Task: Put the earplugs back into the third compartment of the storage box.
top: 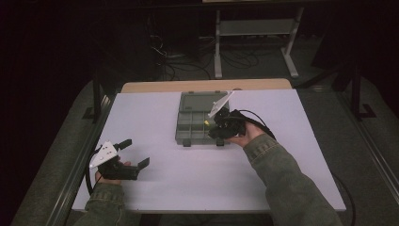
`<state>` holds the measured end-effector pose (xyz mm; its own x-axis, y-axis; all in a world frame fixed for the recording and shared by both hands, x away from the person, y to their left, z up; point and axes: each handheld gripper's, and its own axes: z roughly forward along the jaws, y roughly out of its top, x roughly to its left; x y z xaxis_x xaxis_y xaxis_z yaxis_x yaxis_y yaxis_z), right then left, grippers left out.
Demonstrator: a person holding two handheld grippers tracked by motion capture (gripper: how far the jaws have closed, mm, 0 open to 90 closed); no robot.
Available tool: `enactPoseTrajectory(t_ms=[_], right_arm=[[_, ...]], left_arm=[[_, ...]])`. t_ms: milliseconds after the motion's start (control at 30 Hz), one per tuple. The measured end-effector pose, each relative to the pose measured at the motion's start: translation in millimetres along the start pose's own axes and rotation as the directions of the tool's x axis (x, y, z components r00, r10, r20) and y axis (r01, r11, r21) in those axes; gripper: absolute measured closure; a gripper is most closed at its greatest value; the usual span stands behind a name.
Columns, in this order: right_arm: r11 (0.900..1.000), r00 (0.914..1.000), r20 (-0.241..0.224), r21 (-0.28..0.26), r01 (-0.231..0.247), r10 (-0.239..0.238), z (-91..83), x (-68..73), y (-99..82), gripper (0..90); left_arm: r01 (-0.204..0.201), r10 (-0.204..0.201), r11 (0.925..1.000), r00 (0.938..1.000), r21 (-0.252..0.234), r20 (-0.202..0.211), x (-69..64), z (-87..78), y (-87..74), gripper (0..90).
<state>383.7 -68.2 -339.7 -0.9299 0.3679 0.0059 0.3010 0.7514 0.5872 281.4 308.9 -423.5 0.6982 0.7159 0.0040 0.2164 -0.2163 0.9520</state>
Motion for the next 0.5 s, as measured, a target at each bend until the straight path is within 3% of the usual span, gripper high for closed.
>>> enactPoseTrajectory(t_ms=[500], right_arm=[[0.9971, 0.9953, 0.059, -0.001, -0.076, 0.076, 4.0, -45.0, 19.4, 81.0]], left_arm=[[0.0, 0.0, 1.0, 1.0, -0.001, 0.001, 1.0, -0.3, 0.1, 0.0]])
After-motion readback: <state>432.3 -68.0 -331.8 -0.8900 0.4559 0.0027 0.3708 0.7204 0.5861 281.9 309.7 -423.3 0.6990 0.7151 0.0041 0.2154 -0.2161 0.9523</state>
